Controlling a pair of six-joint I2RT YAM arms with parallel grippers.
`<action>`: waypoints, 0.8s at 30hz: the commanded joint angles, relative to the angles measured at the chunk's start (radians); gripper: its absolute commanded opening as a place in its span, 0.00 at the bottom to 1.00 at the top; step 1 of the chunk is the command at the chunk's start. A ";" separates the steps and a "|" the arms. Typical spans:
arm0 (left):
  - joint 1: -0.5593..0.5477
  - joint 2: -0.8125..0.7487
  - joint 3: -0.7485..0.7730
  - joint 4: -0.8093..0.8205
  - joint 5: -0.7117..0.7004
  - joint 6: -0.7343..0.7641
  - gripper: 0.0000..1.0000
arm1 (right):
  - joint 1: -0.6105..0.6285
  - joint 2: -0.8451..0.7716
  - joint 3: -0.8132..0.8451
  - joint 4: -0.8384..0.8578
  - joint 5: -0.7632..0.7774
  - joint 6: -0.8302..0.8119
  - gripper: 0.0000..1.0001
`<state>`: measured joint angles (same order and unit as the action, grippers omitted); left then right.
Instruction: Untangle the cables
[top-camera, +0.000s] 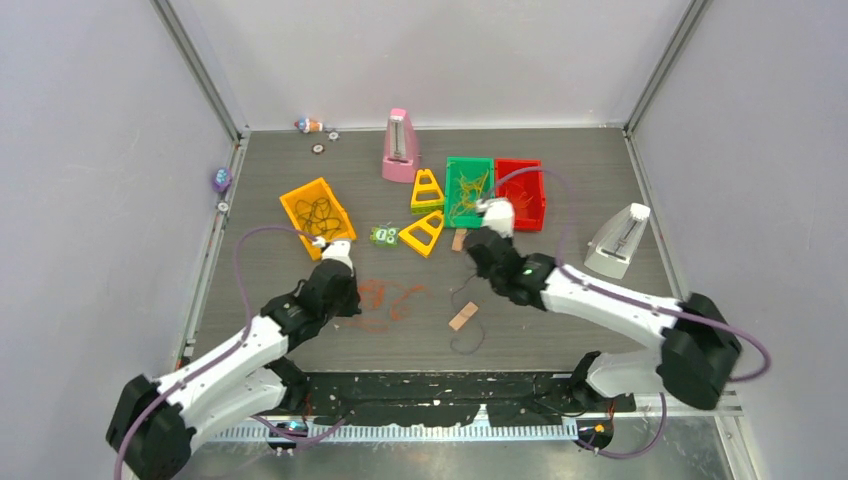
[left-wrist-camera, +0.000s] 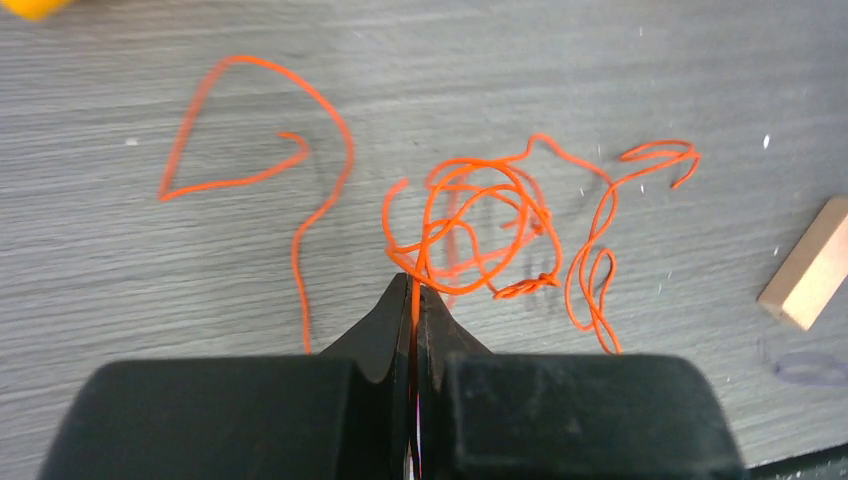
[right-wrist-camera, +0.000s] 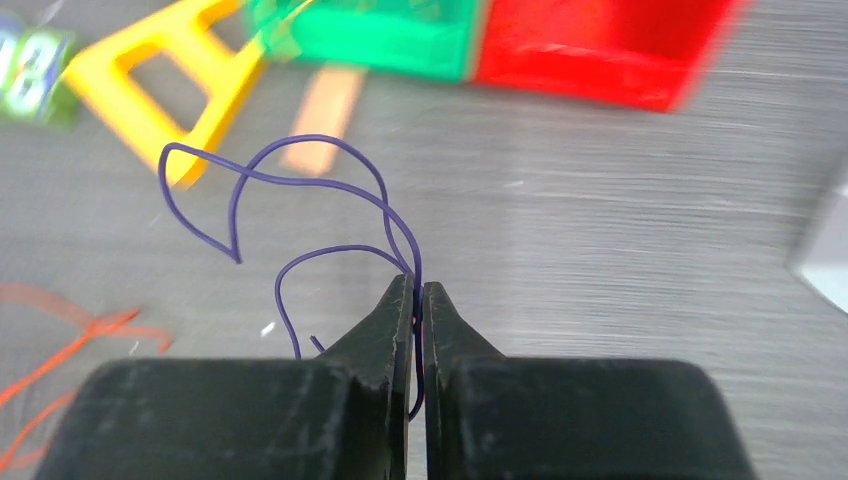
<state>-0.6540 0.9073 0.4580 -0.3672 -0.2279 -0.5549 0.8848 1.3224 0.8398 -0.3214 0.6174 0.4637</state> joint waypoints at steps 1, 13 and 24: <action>0.033 -0.160 -0.066 0.022 -0.165 -0.075 0.00 | -0.187 -0.233 -0.081 -0.077 0.062 0.048 0.05; 0.066 -0.197 0.023 -0.097 -0.106 -0.073 0.00 | -0.402 -0.448 0.059 0.026 -0.493 -0.203 0.05; 0.092 -0.226 0.261 -0.393 -0.218 -0.084 1.00 | -0.299 -0.124 0.306 0.358 -0.780 -0.197 0.05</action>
<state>-0.5865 0.7128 0.6094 -0.6327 -0.3923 -0.6514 0.5293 1.0985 1.0187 -0.1616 -0.0547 0.2932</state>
